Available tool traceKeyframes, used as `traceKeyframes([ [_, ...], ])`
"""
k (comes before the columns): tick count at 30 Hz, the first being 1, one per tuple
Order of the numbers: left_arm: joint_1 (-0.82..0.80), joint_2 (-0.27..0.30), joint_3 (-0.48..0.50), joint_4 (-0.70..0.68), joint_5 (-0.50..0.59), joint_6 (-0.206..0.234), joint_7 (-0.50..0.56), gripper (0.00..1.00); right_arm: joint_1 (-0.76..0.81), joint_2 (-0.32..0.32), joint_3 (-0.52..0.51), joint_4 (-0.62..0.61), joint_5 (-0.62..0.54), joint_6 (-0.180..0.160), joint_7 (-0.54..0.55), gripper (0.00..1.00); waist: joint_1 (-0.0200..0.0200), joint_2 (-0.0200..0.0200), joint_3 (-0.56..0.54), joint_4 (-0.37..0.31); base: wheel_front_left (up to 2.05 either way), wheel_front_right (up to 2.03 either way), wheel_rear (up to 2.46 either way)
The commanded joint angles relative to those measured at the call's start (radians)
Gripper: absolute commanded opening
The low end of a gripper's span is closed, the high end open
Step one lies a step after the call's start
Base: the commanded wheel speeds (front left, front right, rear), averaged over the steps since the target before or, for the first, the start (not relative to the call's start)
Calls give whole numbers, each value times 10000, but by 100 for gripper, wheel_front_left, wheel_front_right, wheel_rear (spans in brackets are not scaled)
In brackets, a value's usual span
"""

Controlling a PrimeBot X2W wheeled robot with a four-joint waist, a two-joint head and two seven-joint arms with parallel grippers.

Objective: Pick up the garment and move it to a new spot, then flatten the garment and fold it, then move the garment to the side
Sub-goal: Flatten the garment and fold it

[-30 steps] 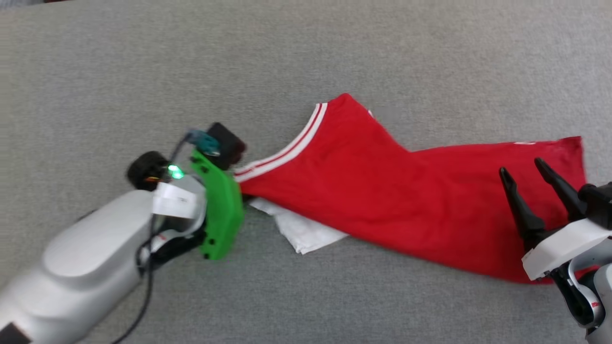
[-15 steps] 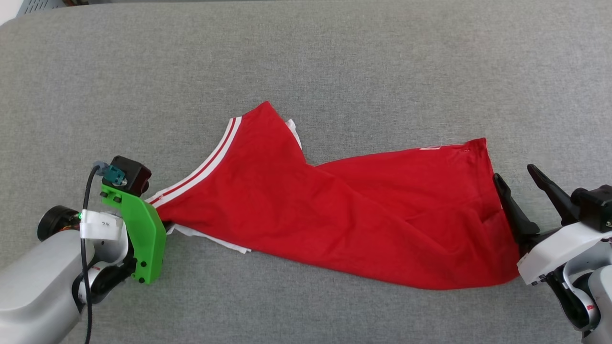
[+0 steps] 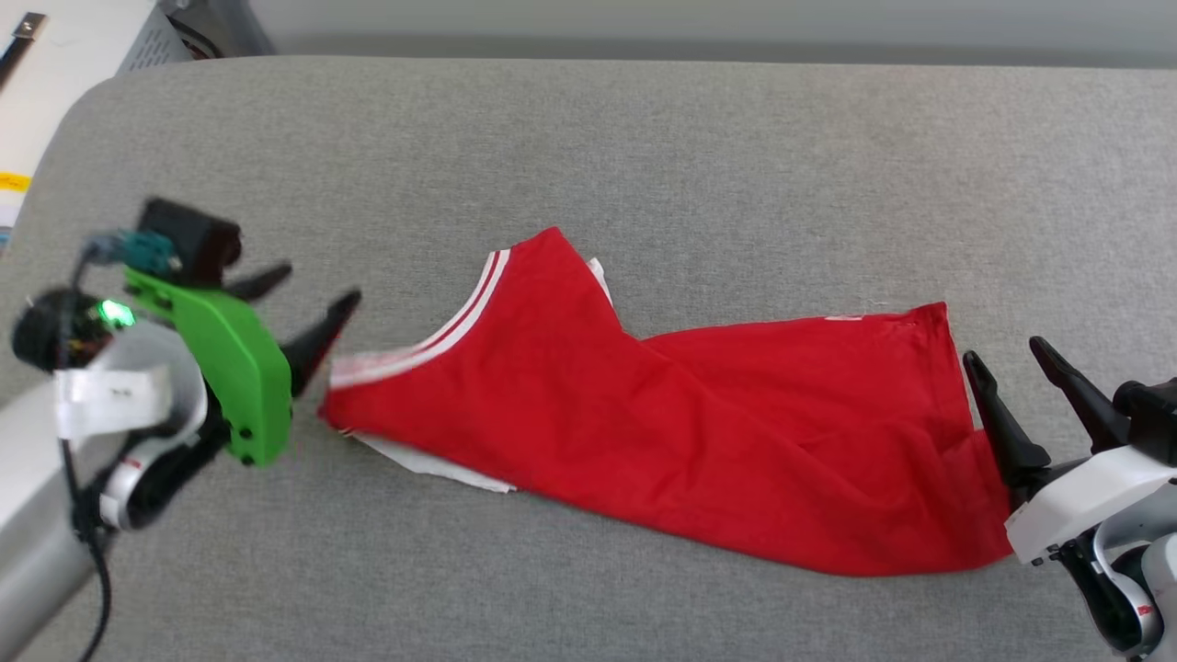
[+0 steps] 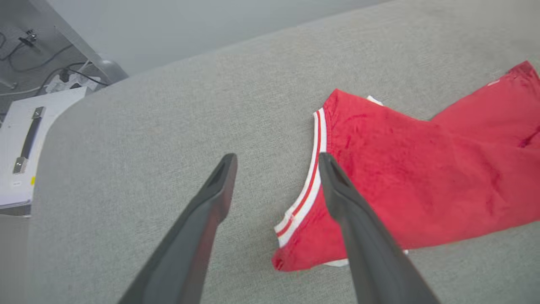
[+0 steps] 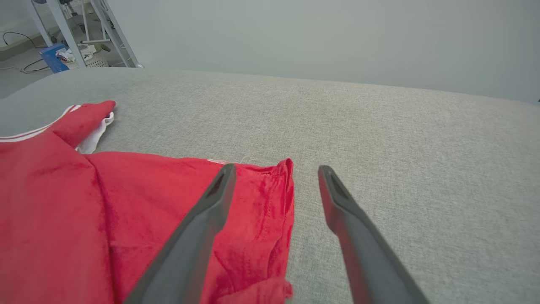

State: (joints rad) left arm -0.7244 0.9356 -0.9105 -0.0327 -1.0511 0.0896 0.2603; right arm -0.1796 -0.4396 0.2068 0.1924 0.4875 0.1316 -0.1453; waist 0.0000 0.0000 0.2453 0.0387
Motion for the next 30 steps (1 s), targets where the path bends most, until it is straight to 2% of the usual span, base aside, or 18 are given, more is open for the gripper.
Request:
traceKeyframes([
  [1,-340,125,239,-310,86,229,-174,100,97,77,-16,-52,2,-9,-8,100,0,0,-90,85,0,0,0],
  [5,-1015,65,616,-752,640,598,-552,100,-56,204,92,-123,-62,-9,-13,100,0,0,18,-65,0,0,0],
  [8,-1585,-384,659,-623,919,595,-609,100,-258,250,178,-187,-107,-9,-55,100,0,0,231,-265,0,0,0],
  [12,-2581,-1229,339,-1,1063,181,90,100,-576,263,264,-326,-221,-9,-102,100,0,0,642,-564,0,0,0],
  [16,-3639,-2253,-305,1021,782,-468,1690,100,-889,268,316,-475,-359,-9,-171,100,0,0,1052,-847,0,0,0],
  [22,-4771,-3409,-1369,2664,703,-1288,3831,100,-1270,328,399,-636,-521,-9,-251,100,0,0,1572,-1209,0,0,0],
  [26,-4970,-3952,-2007,3696,691,-1684,4688,100,-1499,397,510,-618,-593,-9,-305,100,0,0,1850,-1411,0,0,0],
  [30,-4828,-4223,-2440,4448,577,-1958,4988,100,-1682,447,574,-523,-647,-9,-392,100,0,0,2061,-1545,0,0,0],
])
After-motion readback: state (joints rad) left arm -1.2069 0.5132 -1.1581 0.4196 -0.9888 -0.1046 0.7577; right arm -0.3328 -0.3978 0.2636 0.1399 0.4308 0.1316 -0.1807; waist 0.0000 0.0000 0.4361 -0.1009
